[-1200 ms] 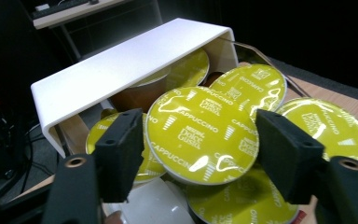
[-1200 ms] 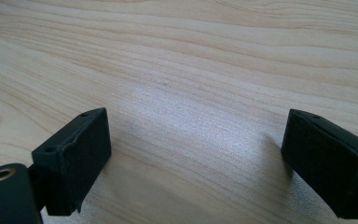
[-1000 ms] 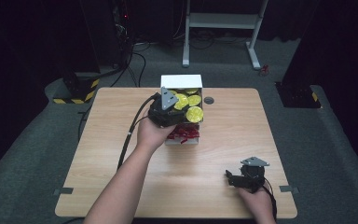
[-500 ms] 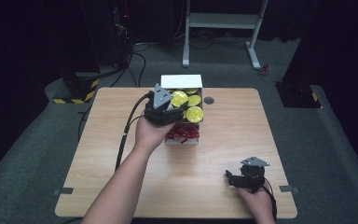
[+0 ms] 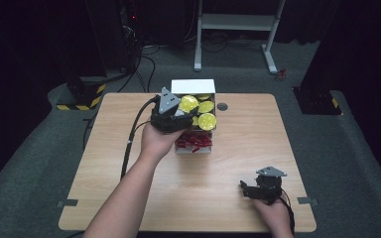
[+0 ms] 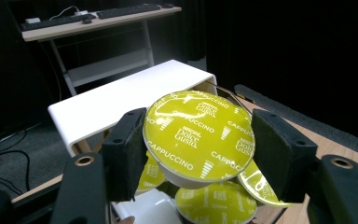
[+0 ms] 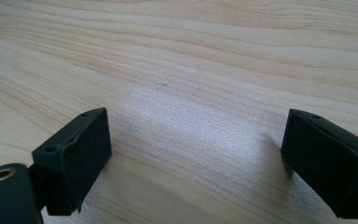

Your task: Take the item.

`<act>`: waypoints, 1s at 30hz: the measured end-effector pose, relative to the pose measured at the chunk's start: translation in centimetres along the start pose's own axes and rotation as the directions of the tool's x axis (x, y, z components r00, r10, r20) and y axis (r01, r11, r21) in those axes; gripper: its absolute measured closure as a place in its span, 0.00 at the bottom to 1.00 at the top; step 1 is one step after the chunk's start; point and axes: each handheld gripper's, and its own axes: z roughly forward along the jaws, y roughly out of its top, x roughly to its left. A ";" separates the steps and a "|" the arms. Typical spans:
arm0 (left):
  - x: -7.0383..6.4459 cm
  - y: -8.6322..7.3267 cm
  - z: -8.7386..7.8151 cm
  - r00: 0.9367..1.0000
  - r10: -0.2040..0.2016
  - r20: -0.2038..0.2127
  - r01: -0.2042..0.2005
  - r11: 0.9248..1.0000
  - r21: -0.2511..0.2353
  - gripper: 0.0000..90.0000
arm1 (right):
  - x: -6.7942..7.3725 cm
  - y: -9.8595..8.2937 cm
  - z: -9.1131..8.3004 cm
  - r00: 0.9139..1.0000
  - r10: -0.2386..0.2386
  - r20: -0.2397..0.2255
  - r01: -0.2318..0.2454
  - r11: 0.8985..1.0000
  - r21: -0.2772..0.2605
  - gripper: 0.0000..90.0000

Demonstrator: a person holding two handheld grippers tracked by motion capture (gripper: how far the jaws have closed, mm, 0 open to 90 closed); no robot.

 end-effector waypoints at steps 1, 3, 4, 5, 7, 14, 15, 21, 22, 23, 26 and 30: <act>0.0 -0.1 -0.2 1.000 -0.008 0.001 0.008 1.000 0.000 0.43 | 0.0 0.0 0.0 1.000 0.000 0.000 0.000 1.000 0.000 0.09; 0.0 -0.1 -0.7 1.000 -0.005 -0.003 0.005 1.000 0.000 0.43 | 0.0 0.0 0.0 1.000 -0.002 0.001 0.002 1.000 0.000 0.09; 0.1 -0.2 -0.9 1.000 -0.007 -0.005 0.007 1.000 -0.004 0.43 | 0.0 0.0 0.0 1.000 -0.002 0.001 0.002 1.000 0.000 0.09; 0.2 -0.1 -1.1 1.000 -0.005 -0.005 0.005 1.000 -0.003 0.43 | 0.0 0.0 0.0 1.000 -0.005 0.001 0.005 1.000 -0.001 0.09; 0.4 -0.2 -1.6 1.000 -0.010 -0.005 0.010 1.000 -0.003 0.43 | 0.0 0.0 0.0 1.000 -0.005 0.001 0.005 1.000 -0.001 0.09; 1.5 -0.4 -3.3 1.000 -0.024 -0.014 0.024 1.000 -0.007 0.43 | 0.0 0.0 0.0 1.000 -0.005 0.001 0.005 1.000 -0.001 0.09; 1.6 -0.4 -3.5 1.000 -0.025 -0.016 0.025 1.000 -0.006 0.43 | 0.0 0.0 0.0 1.000 -0.005 0.001 0.005 1.000 -0.001 0.09; 2.0 -1.3 -4.5 0.999 -0.038 -0.019 0.038 0.999 -0.011 0.43 | 0.0 0.0 0.0 1.000 -0.005 0.002 0.005 1.000 -0.001 0.09; 2.1 -1.5 -4.6 0.999 -0.040 -0.023 0.040 0.999 -0.008 0.43 | 0.0 0.0 0.0 1.000 -0.005 0.001 0.005 1.000 -0.001 0.09; 2.2 -1.7 -4.7 0.999 -0.040 -0.021 0.040 0.999 -0.006 0.43 | 0.0 0.0 0.0 1.000 -0.005 0.001 0.005 1.000 -0.001 0.09; 2.4 -2.3 -5.0 0.999 -0.045 -0.024 0.045 0.999 0.001 0.43 | 0.0 0.0 0.0 1.000 -0.005 0.001 0.005 1.000 -0.001 0.09; 2.9 -3.1 -5.3 0.998 -0.055 -0.032 0.056 0.998 0.006 0.43 | 0.0 0.0 0.0 1.000 -0.005 0.002 0.005 1.000 -0.001 0.09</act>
